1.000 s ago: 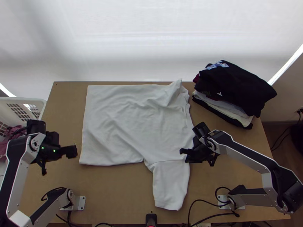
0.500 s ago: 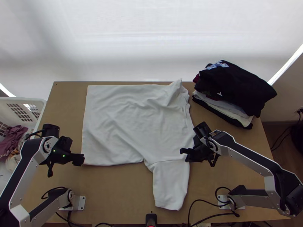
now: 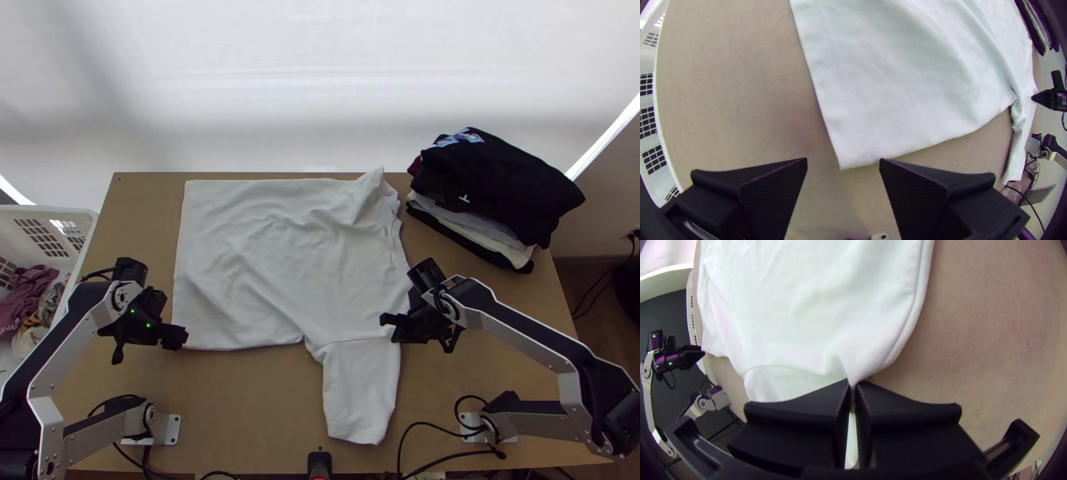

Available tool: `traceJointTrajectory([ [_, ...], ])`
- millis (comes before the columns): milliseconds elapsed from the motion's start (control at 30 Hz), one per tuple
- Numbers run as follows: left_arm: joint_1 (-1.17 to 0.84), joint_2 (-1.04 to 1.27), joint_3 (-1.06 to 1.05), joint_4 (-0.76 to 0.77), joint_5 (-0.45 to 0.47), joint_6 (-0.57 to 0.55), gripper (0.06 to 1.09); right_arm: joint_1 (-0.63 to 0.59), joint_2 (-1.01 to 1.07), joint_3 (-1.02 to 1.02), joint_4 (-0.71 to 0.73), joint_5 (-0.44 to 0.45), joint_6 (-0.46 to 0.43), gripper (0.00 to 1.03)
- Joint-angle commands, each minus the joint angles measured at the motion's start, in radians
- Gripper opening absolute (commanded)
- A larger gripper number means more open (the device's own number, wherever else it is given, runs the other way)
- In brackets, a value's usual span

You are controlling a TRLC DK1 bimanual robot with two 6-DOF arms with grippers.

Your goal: Fold the t-shirt

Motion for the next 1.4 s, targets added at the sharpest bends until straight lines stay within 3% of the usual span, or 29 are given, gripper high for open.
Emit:
traceJointTrajectory([
  [0, -0.011, 0.012, -0.024, -0.001, -0.005, -0.012, 0.66, 0.008, -0.022, -0.011, 0.004, 0.012, 0.017, 0.03],
  [100, -0.024, -0.062, -0.045, 0.1, -0.003, -0.021, 0.09, 0.008, -0.02, -0.008, 0.004, 0.013, 0.017, 0.03],
  [400, -0.052, -0.088, -0.028, 0.154, 0.0, -0.049, 0.09, -0.021, -0.056, 0.015, -0.006, 0.039, -0.004, 0.03],
  [867, -0.05, -0.129, 0.327, 0.254, -0.011, -0.391, 0.09, -0.124, -0.215, 0.254, 0.002, 0.128, -0.044, 0.03],
  [1100, -0.046, -0.097, 0.507, 0.326, -0.048, -0.467, 0.09, -0.231, -0.137, 0.532, 0.001, 0.131, -0.081, 0.03],
  [1367, -0.038, -0.054, 0.755, 0.509, -0.068, -0.515, 0.09, -0.285, 0.052, 0.992, -0.012, 0.15, -0.211, 0.03],
])
